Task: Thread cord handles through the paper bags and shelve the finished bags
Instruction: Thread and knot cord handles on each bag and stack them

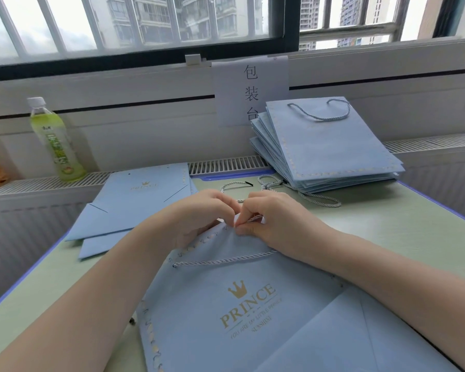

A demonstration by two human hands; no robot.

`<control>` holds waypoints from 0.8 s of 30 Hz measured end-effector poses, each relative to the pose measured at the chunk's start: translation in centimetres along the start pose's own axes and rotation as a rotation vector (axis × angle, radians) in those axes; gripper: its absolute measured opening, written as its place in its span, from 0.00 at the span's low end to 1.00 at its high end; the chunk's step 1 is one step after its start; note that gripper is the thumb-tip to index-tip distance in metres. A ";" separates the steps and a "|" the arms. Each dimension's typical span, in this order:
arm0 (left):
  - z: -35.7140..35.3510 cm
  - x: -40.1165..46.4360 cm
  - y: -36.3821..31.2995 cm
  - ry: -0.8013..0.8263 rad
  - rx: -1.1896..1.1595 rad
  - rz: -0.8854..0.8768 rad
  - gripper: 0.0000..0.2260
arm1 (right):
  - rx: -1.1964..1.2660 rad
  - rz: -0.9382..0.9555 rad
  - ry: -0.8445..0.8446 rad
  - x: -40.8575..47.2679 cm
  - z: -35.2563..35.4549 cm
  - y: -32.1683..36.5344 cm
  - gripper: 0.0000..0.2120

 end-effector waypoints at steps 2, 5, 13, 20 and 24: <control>0.3 0.0 0.0 -0.015 -0.015 -0.011 0.16 | 0.058 0.033 0.011 0.1 0.2 0.1 0.03; 0.6 0.1 0.0 -0.040 -0.029 -0.027 0.13 | 0.103 0.057 0.023 0.2 0.3 -0.1 0.05; 1.2 0.5 1.5 0.055 -0.253 -0.031 0.15 | 0.007 0.008 -0.015 0.3 0.6 -0.6 0.03; 0.5 0.1 2.3 0.276 -0.323 -0.014 0.14 | 0.000 0.036 0.046 0.2 0.2 0.1 0.06; 0.7 0.4 2.5 0.245 -0.328 -0.030 0.11 | -0.008 0.041 0.080 0.0 0.1 0.4 0.08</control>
Point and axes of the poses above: each hand's wrist, its own x-axis towards the middle knuckle, its own z-axis out of the back of the hand, y = z × x, the point moved 8 cm from there along x, towards the middle knuckle, and after that the axes turned 15 degrees about y, right-handed, at the moved point
